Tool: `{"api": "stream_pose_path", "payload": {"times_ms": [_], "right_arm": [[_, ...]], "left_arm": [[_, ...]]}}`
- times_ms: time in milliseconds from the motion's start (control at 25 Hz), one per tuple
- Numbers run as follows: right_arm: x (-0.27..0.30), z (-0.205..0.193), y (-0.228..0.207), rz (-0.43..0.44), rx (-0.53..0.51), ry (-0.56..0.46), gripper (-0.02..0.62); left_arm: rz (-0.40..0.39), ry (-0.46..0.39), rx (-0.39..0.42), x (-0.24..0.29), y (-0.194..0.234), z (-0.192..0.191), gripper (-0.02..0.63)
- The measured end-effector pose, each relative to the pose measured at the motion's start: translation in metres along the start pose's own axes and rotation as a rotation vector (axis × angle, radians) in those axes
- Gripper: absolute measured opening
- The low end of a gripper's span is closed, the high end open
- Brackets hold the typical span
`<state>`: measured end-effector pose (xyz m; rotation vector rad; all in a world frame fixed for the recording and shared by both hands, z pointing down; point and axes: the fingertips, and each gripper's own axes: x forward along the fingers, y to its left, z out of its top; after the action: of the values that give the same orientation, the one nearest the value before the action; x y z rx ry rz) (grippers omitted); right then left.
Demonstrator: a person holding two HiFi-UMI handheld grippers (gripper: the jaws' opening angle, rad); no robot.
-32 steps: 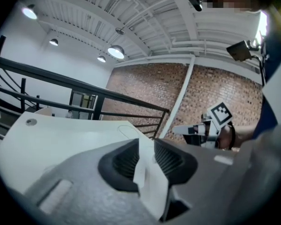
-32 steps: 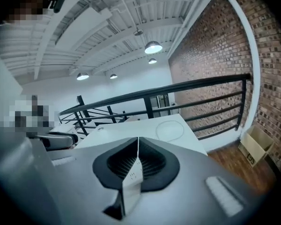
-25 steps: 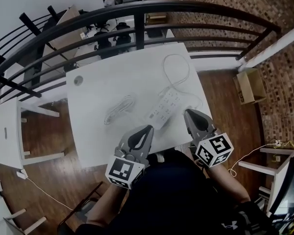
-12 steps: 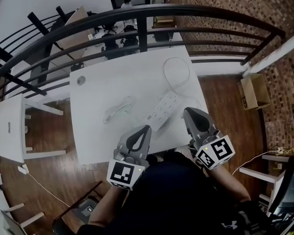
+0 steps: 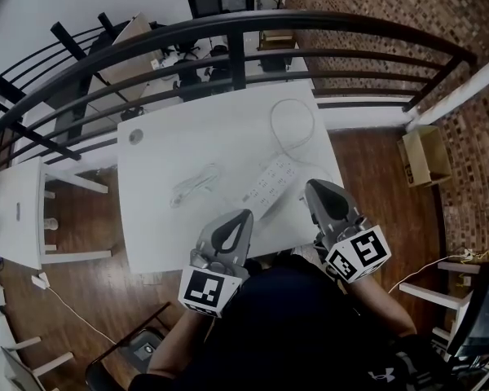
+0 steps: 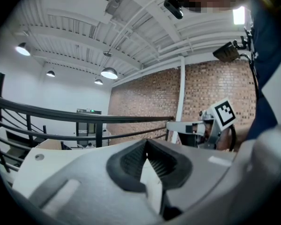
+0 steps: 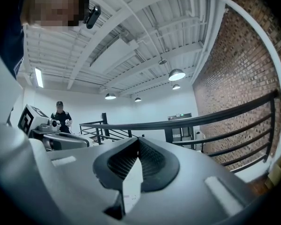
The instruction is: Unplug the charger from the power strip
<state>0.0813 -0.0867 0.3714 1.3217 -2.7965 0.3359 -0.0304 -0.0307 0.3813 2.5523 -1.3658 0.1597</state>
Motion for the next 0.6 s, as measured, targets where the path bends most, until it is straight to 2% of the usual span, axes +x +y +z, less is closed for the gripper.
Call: {"api": "stream_pose_path", "payload": {"times_ms": [400, 600], "right_arm": [[-0.005, -0.005, -0.009, -0.007, -0.008, 0.014, 0.011], [-0.005, -0.005, -0.013, -0.009, -0.001, 0.016, 0.011]], "left_arm": [[-0.003, -0.021, 0.012, 0.011, -0.003, -0.006, 0.006], [-0.018, 0.019, 0.001, 0.015, -0.007, -0.004, 0.006]]}}
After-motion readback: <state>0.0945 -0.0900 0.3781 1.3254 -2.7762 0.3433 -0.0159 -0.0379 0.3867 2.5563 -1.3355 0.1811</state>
